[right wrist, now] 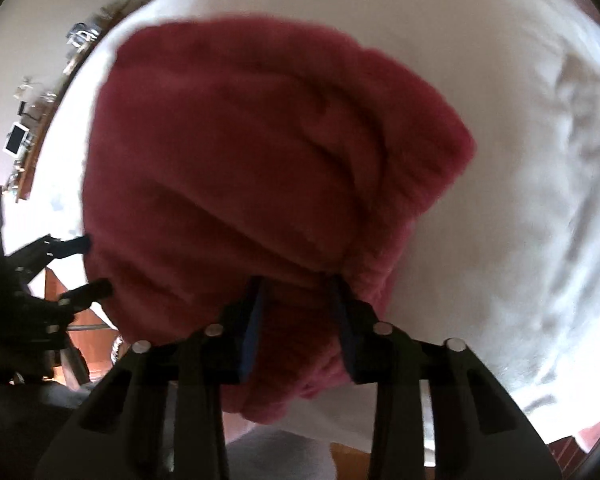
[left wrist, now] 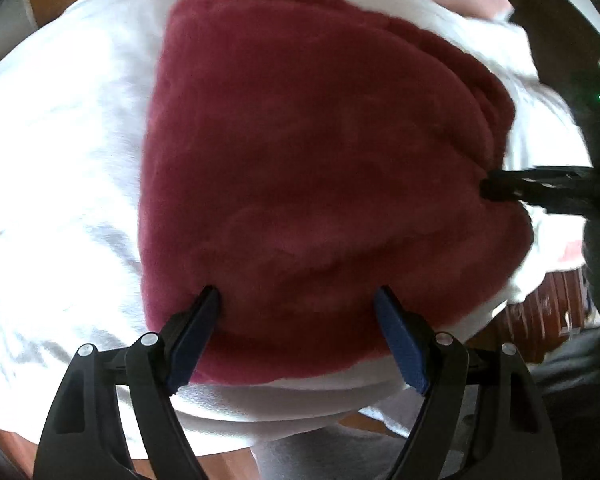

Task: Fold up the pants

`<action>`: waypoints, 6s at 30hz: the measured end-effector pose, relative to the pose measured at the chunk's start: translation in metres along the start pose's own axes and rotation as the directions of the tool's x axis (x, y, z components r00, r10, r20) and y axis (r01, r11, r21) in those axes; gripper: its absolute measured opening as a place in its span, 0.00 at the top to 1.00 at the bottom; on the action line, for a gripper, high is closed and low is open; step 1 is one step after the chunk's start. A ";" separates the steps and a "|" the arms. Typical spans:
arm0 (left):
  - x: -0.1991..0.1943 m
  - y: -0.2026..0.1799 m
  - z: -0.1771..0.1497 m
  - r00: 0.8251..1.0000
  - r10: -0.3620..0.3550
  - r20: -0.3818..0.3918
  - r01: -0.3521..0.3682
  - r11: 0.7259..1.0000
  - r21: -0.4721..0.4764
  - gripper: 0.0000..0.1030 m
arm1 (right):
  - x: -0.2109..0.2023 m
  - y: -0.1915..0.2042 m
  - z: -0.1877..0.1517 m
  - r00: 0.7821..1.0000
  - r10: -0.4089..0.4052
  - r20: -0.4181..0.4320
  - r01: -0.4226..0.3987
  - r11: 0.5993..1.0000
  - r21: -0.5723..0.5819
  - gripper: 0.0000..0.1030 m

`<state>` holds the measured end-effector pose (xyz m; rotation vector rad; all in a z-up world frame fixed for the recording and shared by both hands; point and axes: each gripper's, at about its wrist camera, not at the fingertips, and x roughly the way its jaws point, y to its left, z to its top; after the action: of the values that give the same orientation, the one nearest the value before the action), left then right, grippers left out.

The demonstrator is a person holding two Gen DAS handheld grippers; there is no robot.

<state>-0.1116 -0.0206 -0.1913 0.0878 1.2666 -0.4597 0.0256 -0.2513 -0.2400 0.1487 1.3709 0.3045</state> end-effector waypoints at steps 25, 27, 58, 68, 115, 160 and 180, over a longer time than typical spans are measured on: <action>-0.025 0.052 0.012 0.990 -0.107 0.087 0.114 0.990 -0.078 0.23 | -0.062 0.114 0.164 0.975 0.125 0.182 -0.115 0.991 -0.068 0.46; -0.023 0.059 0.007 0.990 -0.116 0.082 0.123 0.989 -0.079 0.23 | -0.050 0.127 0.175 0.975 0.145 0.171 -0.134 0.988 -0.071 0.46; -0.005 0.066 0.010 0.995 -0.094 -0.046 0.088 0.990 -0.113 0.23 | -0.091 0.103 0.150 0.967 -0.014 0.253 0.019 1.000 -0.017 0.53; -0.029 0.026 0.020 0.999 0.040 0.002 -0.040 0.997 -0.067 0.23 | -0.118 0.069 0.017 0.981 -0.075 0.181 0.084 0.996 -0.043 0.53; 0.000 0.043 0.083 0.987 0.158 0.008 -0.153 0.967 -0.205 0.06 | -0.043 -0.082 -0.014 0.979 0.168 0.118 -0.197 0.931 0.308 0.10; 0.001 0.079 0.291 0.939 -0.286 0.191 0.319 0.931 -0.176 0.52 | -0.114 -0.118 0.171 0.904 0.235 0.357 -0.346 0.894 0.286 0.56; 0.087 0.091 0.401 0.987 -0.090 0.133 0.109 0.984 -0.141 0.22 | -0.036 -0.135 0.287 0.959 0.043 0.281 -0.152 0.913 0.378 0.46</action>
<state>0.3023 -0.0883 -0.1651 -0.1291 1.1799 -0.4487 0.3171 -0.3698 -0.1870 0.5797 1.1426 0.0804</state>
